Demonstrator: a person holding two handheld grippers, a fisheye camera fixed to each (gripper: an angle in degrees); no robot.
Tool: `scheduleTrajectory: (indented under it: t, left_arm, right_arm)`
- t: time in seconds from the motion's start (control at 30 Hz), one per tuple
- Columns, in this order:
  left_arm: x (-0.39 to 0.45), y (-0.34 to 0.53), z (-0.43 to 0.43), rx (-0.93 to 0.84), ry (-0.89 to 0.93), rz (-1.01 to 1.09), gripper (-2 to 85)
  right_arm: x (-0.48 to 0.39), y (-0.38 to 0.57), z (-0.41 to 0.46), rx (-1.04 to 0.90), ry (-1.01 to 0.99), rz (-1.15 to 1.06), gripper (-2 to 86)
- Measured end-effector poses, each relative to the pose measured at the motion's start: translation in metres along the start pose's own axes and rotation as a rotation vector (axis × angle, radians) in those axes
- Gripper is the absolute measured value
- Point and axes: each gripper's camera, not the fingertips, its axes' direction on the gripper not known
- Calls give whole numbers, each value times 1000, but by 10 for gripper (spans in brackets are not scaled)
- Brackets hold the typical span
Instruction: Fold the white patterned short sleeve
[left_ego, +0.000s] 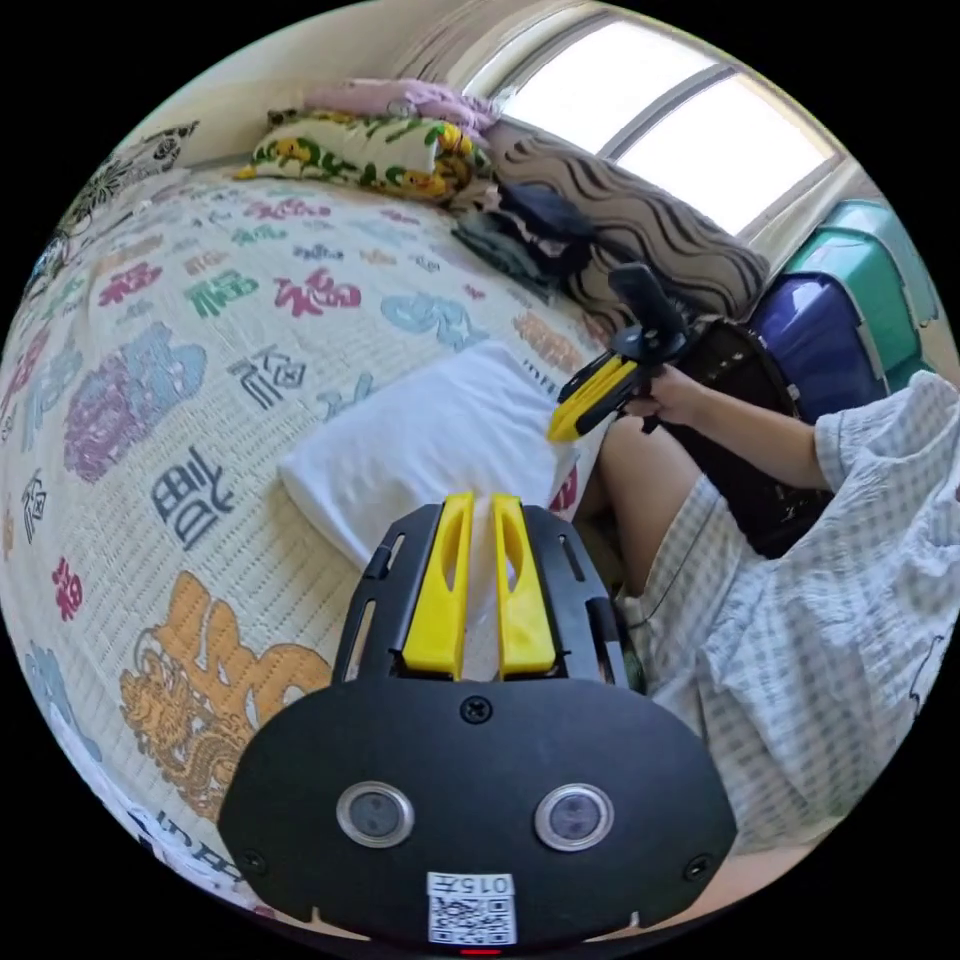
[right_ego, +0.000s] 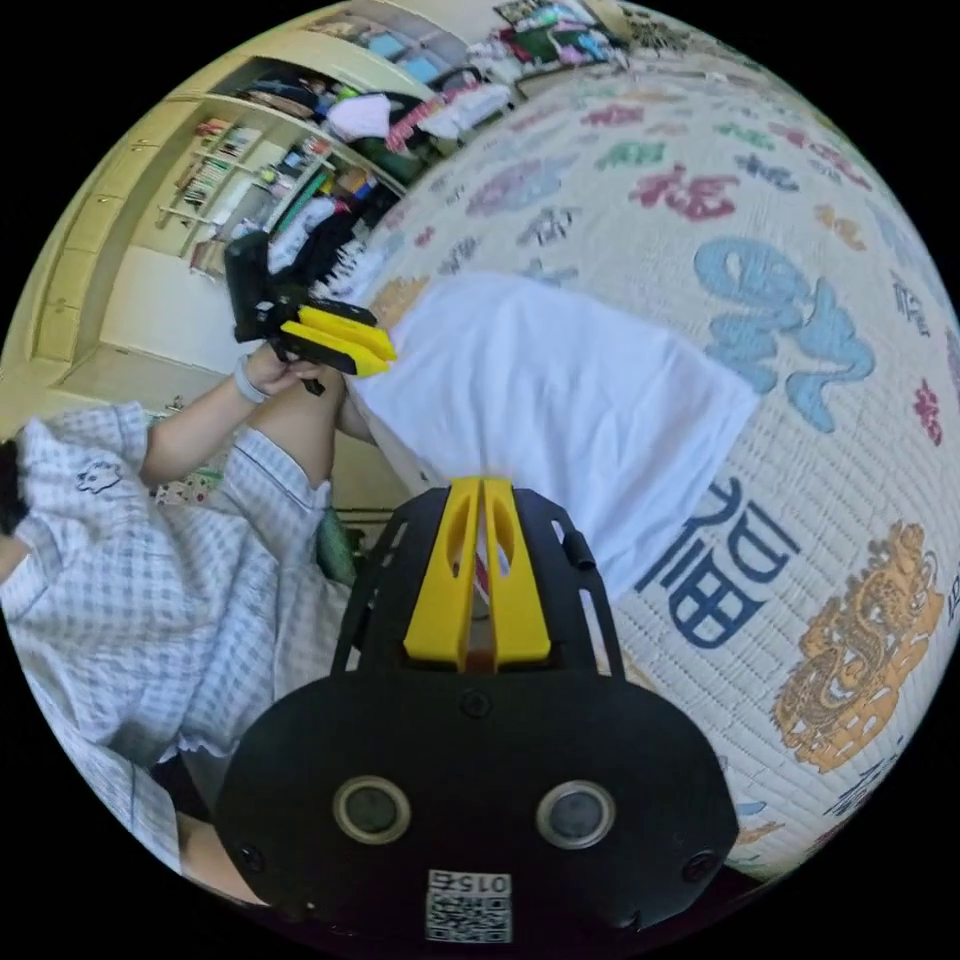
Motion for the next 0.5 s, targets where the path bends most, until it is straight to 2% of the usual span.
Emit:
scheduleTrajectory:
  t: [0.03, 0.1, 0.3, 0.43, 0.5]
  left_arm:
    - [0, 4, 16, -52, -29, -5, -2]
    - [0, 14, 36, -115, -75, -4, -5]
    - [-16, 27, 35, -65, -2, -132, 10]
    - [-67, 50, 2, 131, 216, -325, 79]
    - [-96, 64, -5, 188, 260, -420, 95]
  right_arm:
    - [7, 5, 8, -53, 36, 30, 2]
    - [15, 16, 7, -29, 15, 58, -1]
    - [40, 53, -39, 73, -116, 147, 22]
    - [87, 101, -96, 328, -276, 255, 118]
    - [111, 116, -109, 390, -332, 305, 136]
